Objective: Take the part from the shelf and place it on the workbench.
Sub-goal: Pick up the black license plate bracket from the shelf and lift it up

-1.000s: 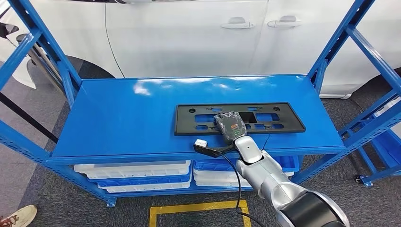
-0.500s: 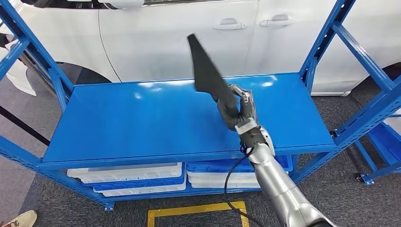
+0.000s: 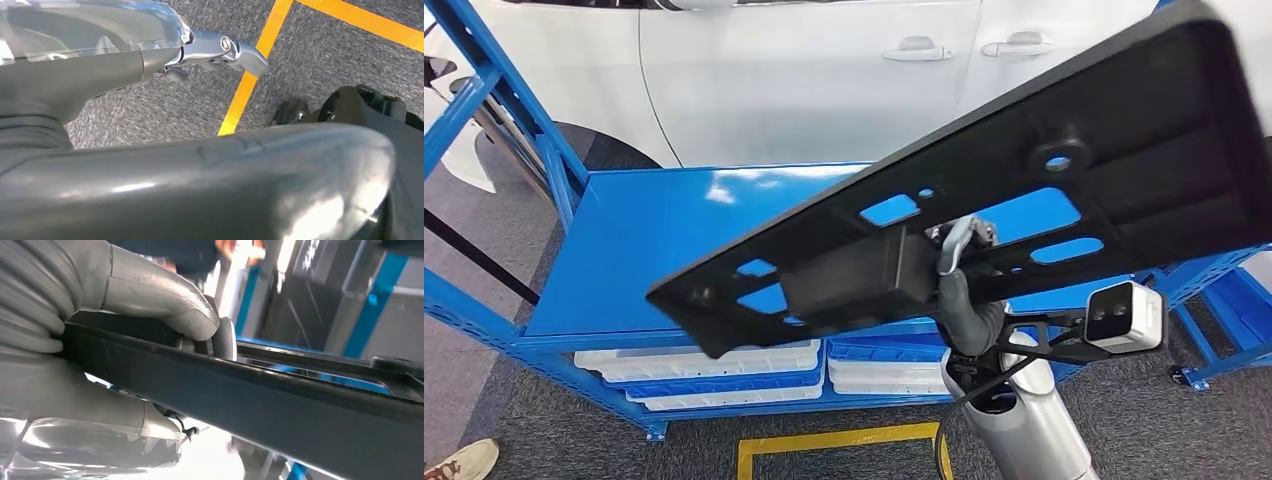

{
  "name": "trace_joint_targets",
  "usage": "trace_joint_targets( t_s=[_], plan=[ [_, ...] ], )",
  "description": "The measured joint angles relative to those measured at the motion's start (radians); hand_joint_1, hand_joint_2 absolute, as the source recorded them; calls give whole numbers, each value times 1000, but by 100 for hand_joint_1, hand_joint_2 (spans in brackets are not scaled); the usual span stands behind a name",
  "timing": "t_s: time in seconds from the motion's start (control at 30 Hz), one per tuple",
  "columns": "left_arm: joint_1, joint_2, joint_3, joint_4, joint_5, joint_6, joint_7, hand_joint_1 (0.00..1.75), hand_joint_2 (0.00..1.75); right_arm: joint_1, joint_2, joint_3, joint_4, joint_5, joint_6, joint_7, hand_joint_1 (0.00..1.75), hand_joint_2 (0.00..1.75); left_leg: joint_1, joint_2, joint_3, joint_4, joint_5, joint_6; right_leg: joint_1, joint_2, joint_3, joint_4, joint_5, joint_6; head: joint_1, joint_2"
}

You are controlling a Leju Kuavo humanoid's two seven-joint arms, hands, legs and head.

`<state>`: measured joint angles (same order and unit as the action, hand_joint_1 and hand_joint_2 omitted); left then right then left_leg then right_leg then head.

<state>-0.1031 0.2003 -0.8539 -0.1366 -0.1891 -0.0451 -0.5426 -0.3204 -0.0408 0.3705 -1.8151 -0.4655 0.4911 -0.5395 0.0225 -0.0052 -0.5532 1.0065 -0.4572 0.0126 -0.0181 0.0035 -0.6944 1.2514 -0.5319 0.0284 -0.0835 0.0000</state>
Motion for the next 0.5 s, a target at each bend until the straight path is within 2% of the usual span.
trace_joint_targets(
  t_s=[0.07, 0.1, 0.13, 0.23, 0.27, 0.33, 0.4, 0.43, 0.47, 0.5],
  plan=[
    [-1, -1, -1, 0, 0, 6, 14, 0, 0, 3, 0, 19, 0, -12, 9, 13, 175, 175, -1, -1, -2, 8, -3, -7, -3, -1, 64, -133, 62, -1, 0, 0],
    [-2, -2, -1, 0, 0, 11, 24, 0, 0, 3, 0, 25, 0, -19, 11, 14, 175, 175, -3, -2, -5, 12, -5, -13, -2, 0, 85, -180, 77, -4, 0, 0],
    [-3, -1, -1, 0, 0, 19, 36, 0, 0, 3, -1, 29, 1, -28, 11, 14, 175, 175, -5, -3, -9, 15, -5, -19, -1, 2, 94, -204, 82, -8, 0, 0],
    [-5, -1, -2, 0, 0, 44, 68, 0, 0, 2, -7, 40, 3, -62, 8, 16, 175, 175, -3, -3, -14, 14, -2, -37, 2, 4, 88, -211, 84, -28, 0, 0],
    [-6, -1, -2, 0, 0, 52, 76, 0, 0, 0, -9, 42, 5, -74, 6, 16, 175, 175, -1, -2, -17, 20, -11, -42, 2, 2, 87, -215, 88, -36, 0, 0],
    [-7, -2, -2, 0, 0, 64, 86, 0, 0, -4, -16, 47, 11, -93, 1, 16, 175, 175, 0, -1, -40, 78, -61, -47, 0, -1, 85, -221, 96, -49, 0, 0],
    [-7, -3, -2, 0, 0, 68, 91, 0, 0, -6, -24, 53, 21, -104, -3, 14, 175, 175, 0, -1, -82, 192, -130, -48, 5, -4, 78, -222, 102, -57, 0, 0],
    [-6, -3, -2, 0, 0, 69, 91, 0, 0, -8, -29, 57, 28, -112, -4, 12, 175, 175, 0, -1, -97, 240, -152, -48, 8, -5, 72, -221, 106, -60, 0, 0],
    [-5, -3, -2, 0, 0, 69, 91, 0, 0, -12, -35, 61, 35, -121, -4, 11, 175, 175, 0, -1, -99, 259, -157, -47, 11, -5, 66, -221, 111, -61, 0, 0],
    [-5, -3, -2, 0, 0, 68, 90, 0, 0, -17, -41, 65, 41, -132, -6, 9, 175, 175, -1, -1, -84, 244, -144, -45, 13, -5, 59, -220, 116, -61, 0, 0]
  ],
)
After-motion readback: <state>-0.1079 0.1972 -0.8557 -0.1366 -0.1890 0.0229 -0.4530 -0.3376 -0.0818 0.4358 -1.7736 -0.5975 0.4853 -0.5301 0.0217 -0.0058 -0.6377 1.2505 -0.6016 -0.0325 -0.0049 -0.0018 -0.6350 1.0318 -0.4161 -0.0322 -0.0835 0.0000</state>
